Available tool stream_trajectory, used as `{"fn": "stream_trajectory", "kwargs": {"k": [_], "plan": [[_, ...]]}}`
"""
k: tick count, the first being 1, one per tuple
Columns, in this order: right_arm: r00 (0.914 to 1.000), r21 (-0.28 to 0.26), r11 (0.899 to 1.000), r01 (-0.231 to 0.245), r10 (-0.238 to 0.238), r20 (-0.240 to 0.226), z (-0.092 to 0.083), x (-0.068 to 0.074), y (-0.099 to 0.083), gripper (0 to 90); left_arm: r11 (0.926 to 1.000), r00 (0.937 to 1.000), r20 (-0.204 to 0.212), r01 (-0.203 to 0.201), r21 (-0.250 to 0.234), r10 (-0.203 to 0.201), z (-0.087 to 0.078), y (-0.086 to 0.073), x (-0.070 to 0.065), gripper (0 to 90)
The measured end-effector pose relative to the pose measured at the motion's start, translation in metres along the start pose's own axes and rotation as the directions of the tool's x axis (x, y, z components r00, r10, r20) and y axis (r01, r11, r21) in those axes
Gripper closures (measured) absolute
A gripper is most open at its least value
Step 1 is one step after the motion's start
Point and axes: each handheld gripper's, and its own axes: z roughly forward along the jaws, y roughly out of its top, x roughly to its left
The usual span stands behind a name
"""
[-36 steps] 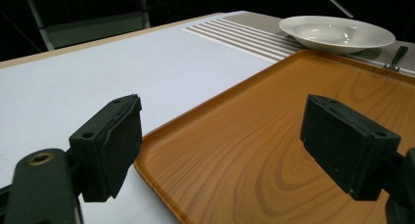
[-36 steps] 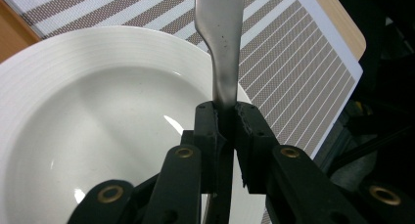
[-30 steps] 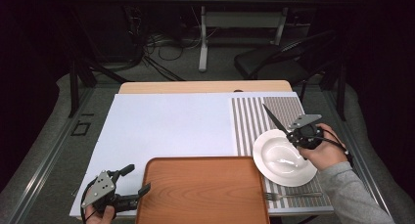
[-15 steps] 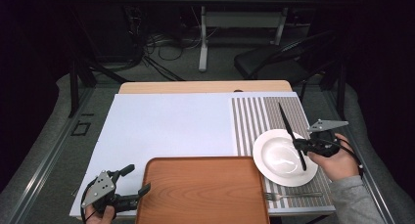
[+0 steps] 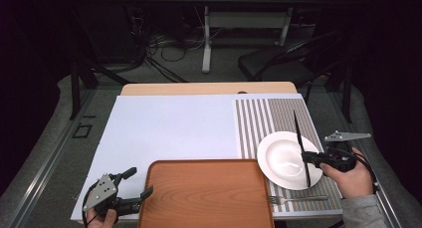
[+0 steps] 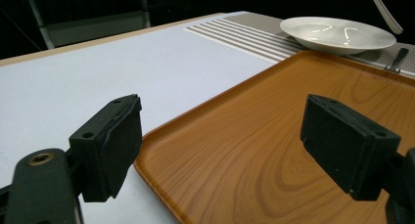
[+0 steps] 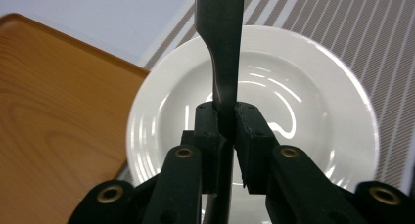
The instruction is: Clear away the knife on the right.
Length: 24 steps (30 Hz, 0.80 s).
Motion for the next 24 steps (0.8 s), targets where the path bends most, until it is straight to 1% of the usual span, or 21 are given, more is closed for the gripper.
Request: {"fn": "stream_trajectory", "kwargs": {"k": [1, 2, 4, 6, 9, 11, 13, 14, 16, 17, 19, 21, 24], "plan": [[0.9998, -0.001, 1.000, -0.017, 0.017, -0.011, 0.000, 0.002, -0.001, 80.1, 1.0000, 1.0000, 0.000, 0.000, 0.001, 0.000, 0.000, 0.000, 0.000, 16.0], [0.9996, 0.000, 1.000, -0.020, 0.020, -0.018, 0.000, 0.003, -0.003, 80.1, 1.0000, 1.0000, 0.000, -0.001, 0.001, 0.001, 0.000, 0.000, 0.000, 16.0], [0.9984, 0.007, 0.999, -0.047, 0.047, -0.032, 0.001, 0.006, -0.004, 80.1, 1.0000, 1.0000, 0.000, 0.000, 0.000, 0.000, 0.000, 0.000, 0.000, 16.0], [0.9964, 0.011, 0.998, -0.064, 0.064, -0.056, 0.002, 0.008, -0.006, 80.1, 1.0000, 1.0000, 0.001, -0.001, 0.000, 0.001, 0.000, 0.000, 0.000, 16.0], [0.9927, 0.026, 0.996, -0.083, 0.085, -0.086, 0.006, 0.012, -0.007, 80.1, 1.0000, 1.0000, 0.003, 0.001, -0.002, -0.001, 0.000, 0.000, 0.000, 16.0], [0.9906, 0.035, 0.996, -0.082, 0.086, -0.107, 0.009, 0.015, -0.008, 80.1, 1.0000, 1.0000, 0.001, 0.000, -0.001, 0.000, 0.000, 0.000, 0.000, 16.0], [0.9874, 0.041, 0.995, -0.091, 0.096, -0.126, 0.012, 0.020, -0.009, 80.1, 1.0000, 1.0000, 0.003, 0.000, 0.000, 0.000, -0.001, 0.000, 0.000, 16.0], [0.9866, 0.040, 0.995, -0.086, 0.091, -0.136, 0.014, 0.021, -0.009, 80.1, 1.0000, 1.0000, 0.004, -0.002, 0.001, 0.002, -0.001, 0.000, 0.000, 16.0], [0.9837, 0.055, 0.995, -0.080, 0.088, -0.157, 0.017, 0.028, -0.010, 80.1, 1.0000, 1.0000, 0.002, -0.002, 0.002, 0.002, -0.001, 0.000, 0.000, 16.0], [0.9831, 0.061, 0.995, -0.076, 0.085, -0.162, 0.019, 0.032, -0.010, 80.1, 1.0000, 1.0000, 0.002, -0.003, 0.002, 0.003, -0.001, 0.000, 0.000, 16.0], [0.9834, 0.065, 0.996, -0.055, 0.065, -0.169, 0.022, 0.038, -0.010, 80.1, 1.0000, 1.0000, 0.001, -0.002, 0.002, 0.002, -0.001, 0.000, 0.000, 16.0], [0.9824, 0.071, 0.996, -0.051, 0.063, -0.176, 0.025, 0.045, -0.011, 80.1, 1.0000, 1.0000, 0.002, -0.001, 0.002, 0.001, 0.000, 0.000, 0.000, 16.0], [0.9787, 0.079, 0.996, -0.041, 0.056, -0.198, 0.029, 0.053, -0.012, 80.1, 1.0000, 1.0000, 0.002, -0.003, 0.002, 0.003, 0.000, 0.000, 0.000, 16.0]]}}
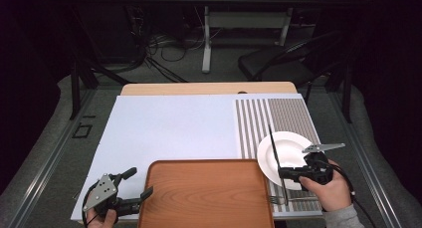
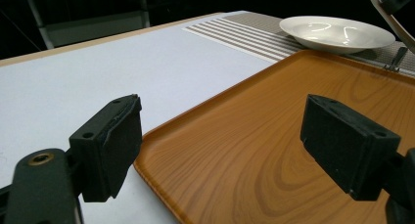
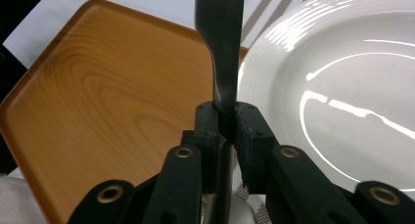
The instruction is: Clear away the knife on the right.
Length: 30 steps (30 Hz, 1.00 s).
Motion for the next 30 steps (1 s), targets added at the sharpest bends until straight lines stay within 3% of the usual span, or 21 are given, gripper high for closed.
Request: {"fn": "stream_trajectory", "kwargs": {"k": [12, 22, 30], "plan": [[0.9952, 0.071, 0.995, 0.074, -0.069, -0.069, 0.023, 0.035, -0.003, 80.1, 1.0000, 1.0000, 0.007, -0.006, 0.002, 0.006, -0.001, 0.000, -0.001, 16.0], [0.9927, 0.141, 0.983, 0.115, -0.108, -0.052, 0.029, 0.053, -0.012, 80.1, 1.0000, 1.0000, 0.007, -0.006, 0.003, 0.006, -0.001, 0.000, -0.001, 16.0], [0.9877, 0.203, 0.967, 0.153, -0.143, -0.063, 0.038, 0.068, -0.017, 80.1, 0.9999, 0.9999, 0.006, -0.011, 0.001, 0.011, -0.001, 0.001, -0.001, 16.0]]}}
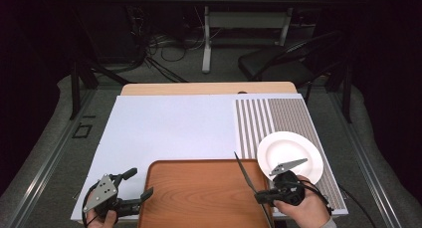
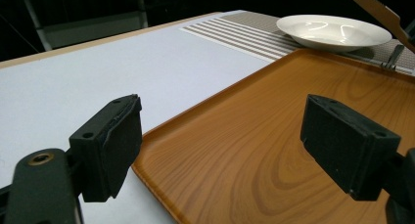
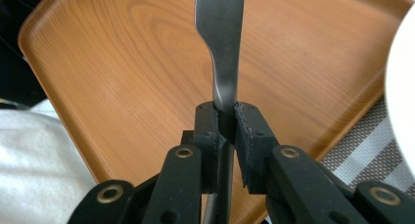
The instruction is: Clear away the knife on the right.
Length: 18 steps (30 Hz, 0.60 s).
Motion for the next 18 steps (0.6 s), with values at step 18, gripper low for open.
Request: {"fn": "stream_trajectory", "kwargs": {"k": [18], "plan": [[0.9998, 0.163, 0.987, -0.006, 0.003, 0.019, 0.031, 0.016, 0.001, 80.1, 1.0000, 1.0000, 0.003, 0.003, 0.002, -0.003, 0.000, 0.000, 0.001, 16.0]]}}
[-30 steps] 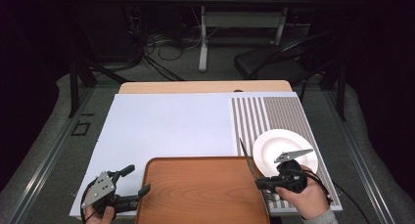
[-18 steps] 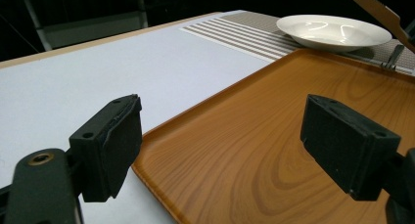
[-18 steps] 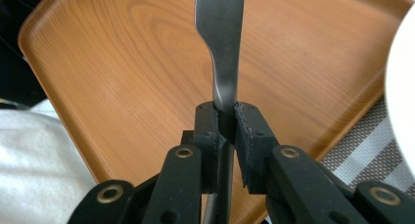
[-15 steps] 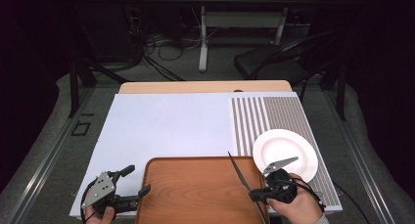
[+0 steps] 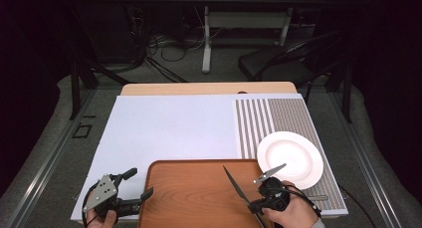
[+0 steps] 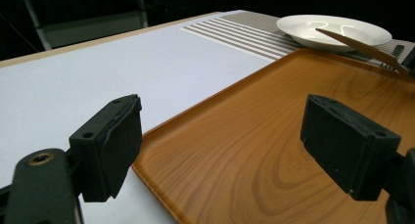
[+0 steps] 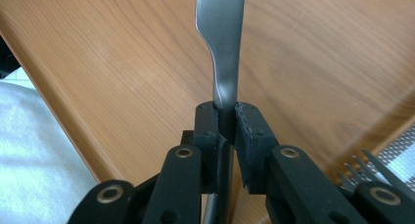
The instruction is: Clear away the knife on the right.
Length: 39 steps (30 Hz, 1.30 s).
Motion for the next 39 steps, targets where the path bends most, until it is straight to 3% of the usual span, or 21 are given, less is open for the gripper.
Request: {"fn": "stream_trajectory", "kwargs": {"k": [1, 2, 3, 4, 20, 24, 29, 35, 39], "plan": [[1.0000, 0.010, 1.000, -0.006, 0.006, -0.005, 0.001, 0.000, 0.001, 80.1, 1.0000, 1.0000, 0.000, 0.002, -0.001, -0.002, 0.000, 0.000, 0.000, 16.0], [0.9999, -0.057, 0.998, -0.014, 0.014, -0.002, 0.006, 0.001, -0.001, 80.1, 1.0000, 1.0000, -0.001, 0.003, 0.000, -0.003, 0.000, 0.000, 0.000, 16.0], [0.9999, 0.014, 1.000, -0.010, 0.010, -0.002, 0.003, 0.000, 0.002, 80.0, 1.0000, 1.0000, -0.002, 0.003, 0.000, -0.003, 0.000, 0.000, 0.000, 16.0], [0.9999, 0.025, 1.000, -0.014, 0.014, -0.004, 0.004, -0.001, 0.002, 80.0, 1.0000, 1.0000, -0.002, 0.004, 0.000, -0.004, 0.000, 0.000, 0.000, 16.0], [0.9991, 0.087, 0.995, -0.042, 0.042, 0.006, 0.025, -0.005, 0.003, 79.7, 1.0000, 1.0000, -0.004, 0.007, -0.002, -0.007, 0.000, 0.000, 0.001, 16.0], [0.9991, 0.084, 0.996, -0.037, 0.035, 0.023, 0.025, -0.003, 0.004, 79.6, 1.0000, 1.0000, -0.003, 0.007, -0.002, -0.007, 0.000, 0.000, 0.000, 16.0], [0.9992, 0.069, 0.997, -0.039, 0.039, 0.009, 0.025, -0.003, 0.003, 80.0, 1.0000, 1.0000, -0.004, 0.008, -0.001, -0.008, 0.000, 0.000, 0.000, 16.0], [0.9999, 0.022, 1.000, 0.002, -0.003, 0.016, 0.018, -0.001, 0.003, 80.4, 1.0000, 1.0000, -0.003, 0.007, -0.001, -0.007, 0.000, 0.000, 0.000, 16.0], [0.9986, -0.020, 0.999, 0.051, -0.051, -0.015, 0.018, 0.004, 0.004, 87.8, 1.0000, 1.0000, -0.002, 0.006, -0.001, -0.006, 0.000, 0.000, 0.000, 16.0]]}}
